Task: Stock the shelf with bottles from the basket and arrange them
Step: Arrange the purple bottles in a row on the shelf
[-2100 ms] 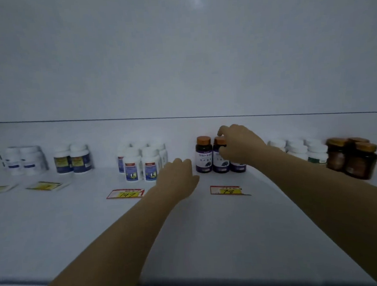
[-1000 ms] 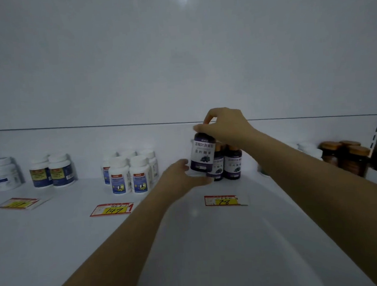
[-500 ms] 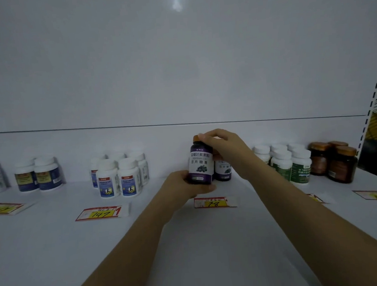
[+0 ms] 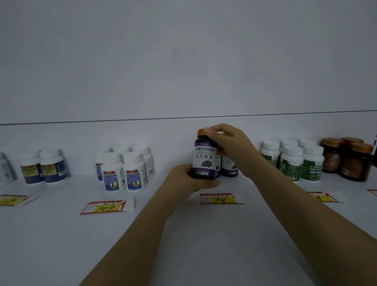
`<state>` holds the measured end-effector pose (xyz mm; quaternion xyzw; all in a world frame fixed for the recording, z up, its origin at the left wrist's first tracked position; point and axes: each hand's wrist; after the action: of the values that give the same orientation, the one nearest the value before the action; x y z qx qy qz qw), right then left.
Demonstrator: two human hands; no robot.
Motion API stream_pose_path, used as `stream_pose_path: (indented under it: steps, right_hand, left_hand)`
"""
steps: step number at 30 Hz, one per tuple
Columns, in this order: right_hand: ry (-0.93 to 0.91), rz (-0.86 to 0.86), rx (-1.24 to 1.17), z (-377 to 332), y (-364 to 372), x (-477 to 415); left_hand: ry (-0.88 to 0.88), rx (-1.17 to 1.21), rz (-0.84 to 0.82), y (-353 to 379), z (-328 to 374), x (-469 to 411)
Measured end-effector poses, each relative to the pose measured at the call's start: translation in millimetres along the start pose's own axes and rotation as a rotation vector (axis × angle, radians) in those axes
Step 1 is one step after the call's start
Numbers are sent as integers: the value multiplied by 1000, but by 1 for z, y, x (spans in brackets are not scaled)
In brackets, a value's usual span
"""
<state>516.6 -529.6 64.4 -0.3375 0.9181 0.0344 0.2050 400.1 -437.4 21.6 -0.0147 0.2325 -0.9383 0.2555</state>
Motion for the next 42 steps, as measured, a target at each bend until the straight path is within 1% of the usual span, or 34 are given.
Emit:
stream_pose_path:
  steps: [10,17,20,22,24,26,28,30,32,34,36,37,39,42]
  right_hand:
    - [-29,17,-29,0,-4,5]
    - [-20,-15,-49,-2,-5,6]
    - [-10,-22,-70,-3,-3,6]
    - [4,-31,-120,-5,-3,6]
    - [14,-28,-186,-7,-6,5]
    - [10,-19,-229,-9,-9,4]
    - [9,-25,-282,-11,-11,5]
    - [20,-56,-400,-12,-14,6]
    - [29,-113,-452,-13,-15,8]
    - [51,-155,-319,-13,-13,10]
    - [78,-131,-169,-11,-10,11]
    - [84,-110,-150,-11,-9,11]
    - [84,-90,-216,-10,-10,10]
    - [88,-92,-373,-13,-13,12]
  left_hand:
    - [28,51,-93,0,0,-2]
    - [59,16,-25,1,1,-1]
    - [80,-83,45,3,3,0]
    - [74,-109,70,3,3,0]
    - [53,-52,30,3,5,0]
    - [43,51,-63,2,8,2]
    - [57,130,-162,0,9,4]
    - [87,184,-212,-2,9,6]
    - [91,206,-175,-2,9,6]
    - [86,188,-82,0,8,5]
    - [90,164,14,2,7,4]
    - [95,153,44,2,6,3]
    - [96,186,36,2,7,3]
    - [68,398,-113,0,9,3]
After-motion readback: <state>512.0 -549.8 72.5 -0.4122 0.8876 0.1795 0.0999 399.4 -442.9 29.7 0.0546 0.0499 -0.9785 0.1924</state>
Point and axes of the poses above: each hand's wrist, its own x-axis away from the middle knuckle, its own y-axis out of the palm, z = x × y, and after that the axes turned 8 degrees about -x, right-handed
